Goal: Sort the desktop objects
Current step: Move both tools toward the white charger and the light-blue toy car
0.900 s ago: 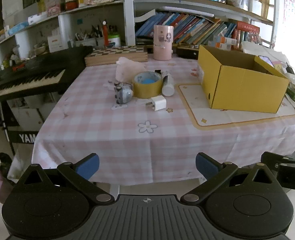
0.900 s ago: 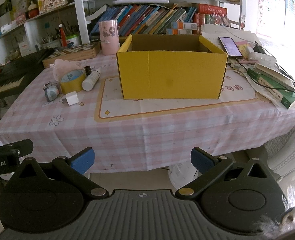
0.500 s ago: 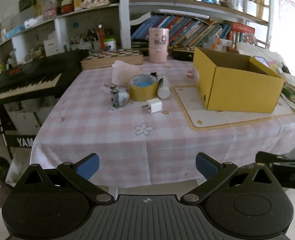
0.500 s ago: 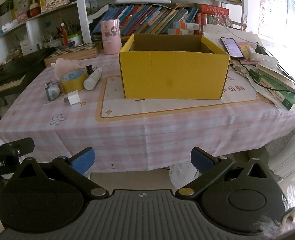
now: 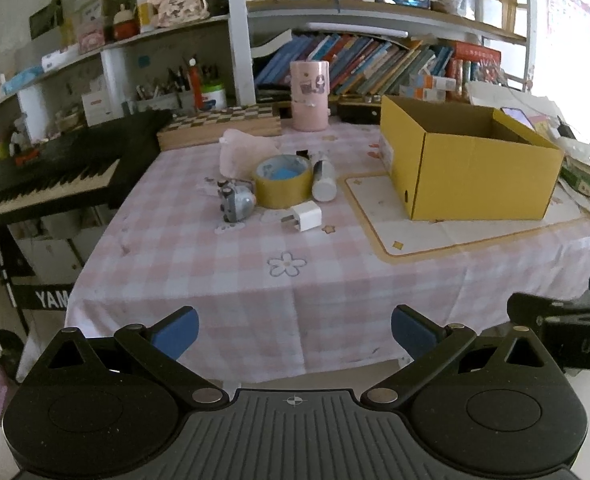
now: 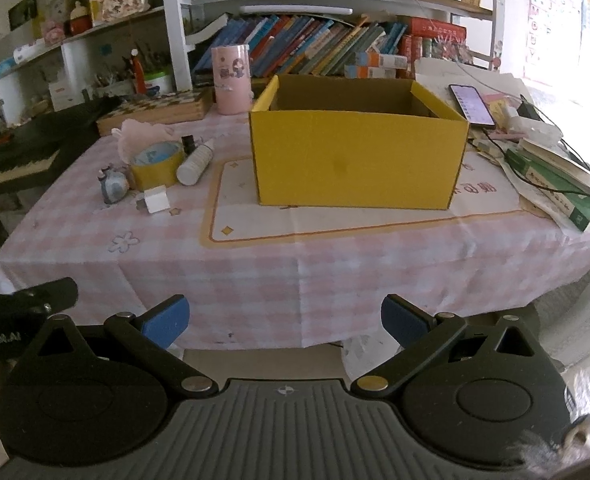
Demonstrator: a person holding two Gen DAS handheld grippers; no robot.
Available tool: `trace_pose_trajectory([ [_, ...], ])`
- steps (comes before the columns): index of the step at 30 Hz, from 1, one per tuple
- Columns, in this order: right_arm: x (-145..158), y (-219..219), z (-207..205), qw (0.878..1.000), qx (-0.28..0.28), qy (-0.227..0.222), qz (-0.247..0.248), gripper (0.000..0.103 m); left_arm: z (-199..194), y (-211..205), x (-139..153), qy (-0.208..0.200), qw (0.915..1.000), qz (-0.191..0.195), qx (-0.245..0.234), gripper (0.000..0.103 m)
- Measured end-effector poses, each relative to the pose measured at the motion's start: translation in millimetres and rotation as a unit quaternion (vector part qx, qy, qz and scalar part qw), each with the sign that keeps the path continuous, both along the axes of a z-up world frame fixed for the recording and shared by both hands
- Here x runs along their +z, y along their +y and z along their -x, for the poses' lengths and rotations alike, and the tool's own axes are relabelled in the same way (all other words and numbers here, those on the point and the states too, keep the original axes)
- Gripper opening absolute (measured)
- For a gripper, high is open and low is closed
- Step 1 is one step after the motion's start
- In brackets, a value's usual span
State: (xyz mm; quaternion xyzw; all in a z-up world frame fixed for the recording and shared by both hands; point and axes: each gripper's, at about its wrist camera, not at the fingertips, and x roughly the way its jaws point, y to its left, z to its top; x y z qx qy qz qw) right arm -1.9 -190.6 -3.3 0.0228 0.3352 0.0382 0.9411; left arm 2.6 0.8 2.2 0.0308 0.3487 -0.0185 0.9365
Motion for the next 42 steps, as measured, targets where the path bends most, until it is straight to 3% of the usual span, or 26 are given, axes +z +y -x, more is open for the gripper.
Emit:
trace_pose_trajectory([
  [19, 8, 12, -2, 1.0, 0.012, -0.013, -0.008, 0.101, -1, 8, -1, -0.008, 0.9998, -0.015, -0.009, 0.103],
  [26, 9, 23, -7, 1.0, 0.024, -0.008, -0.012, 0.101, -4, 21, -1, 0.0, 0.9998, 0.008, -0.016, 0.103],
  [42, 9, 55, -26, 0.997, 0.078, 0.0, 0.002, 0.097, -8, 52, -5, 0.015, 0.9989, 0.027, 0.036, 0.103],
])
